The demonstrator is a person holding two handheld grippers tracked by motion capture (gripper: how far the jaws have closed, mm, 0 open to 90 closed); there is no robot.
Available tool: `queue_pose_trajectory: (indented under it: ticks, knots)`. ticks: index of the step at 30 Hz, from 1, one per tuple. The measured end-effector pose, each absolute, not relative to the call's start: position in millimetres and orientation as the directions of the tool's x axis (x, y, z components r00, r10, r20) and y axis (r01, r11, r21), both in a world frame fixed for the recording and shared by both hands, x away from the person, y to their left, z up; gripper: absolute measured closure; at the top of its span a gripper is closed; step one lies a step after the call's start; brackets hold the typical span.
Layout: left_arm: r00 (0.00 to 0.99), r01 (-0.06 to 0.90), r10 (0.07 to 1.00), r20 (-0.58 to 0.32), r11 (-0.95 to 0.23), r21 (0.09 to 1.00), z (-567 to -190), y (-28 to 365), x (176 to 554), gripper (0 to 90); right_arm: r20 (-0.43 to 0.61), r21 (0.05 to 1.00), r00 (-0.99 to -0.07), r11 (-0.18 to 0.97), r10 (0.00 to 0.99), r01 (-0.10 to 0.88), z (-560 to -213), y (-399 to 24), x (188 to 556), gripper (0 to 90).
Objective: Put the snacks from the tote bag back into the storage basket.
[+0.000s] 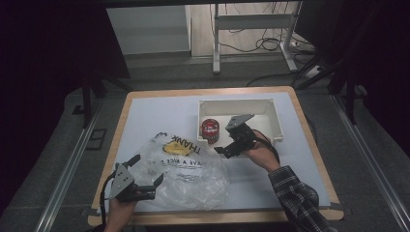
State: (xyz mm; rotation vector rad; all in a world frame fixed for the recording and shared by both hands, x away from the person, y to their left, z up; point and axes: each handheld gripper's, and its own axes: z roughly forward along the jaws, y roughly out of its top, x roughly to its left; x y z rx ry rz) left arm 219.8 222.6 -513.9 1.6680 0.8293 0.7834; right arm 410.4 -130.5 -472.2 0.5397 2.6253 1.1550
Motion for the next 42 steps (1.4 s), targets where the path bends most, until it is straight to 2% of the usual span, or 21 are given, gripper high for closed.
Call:
queue_pose_trajectory:
  ticks: [42]
  knots:
    - [0.547,0.137,0.832,0.093,-0.198,0.971,-514,221,220,0.0,-0.065,0.758,-0.903,0.610,0.425,0.233,-467,-158,381,5.5]
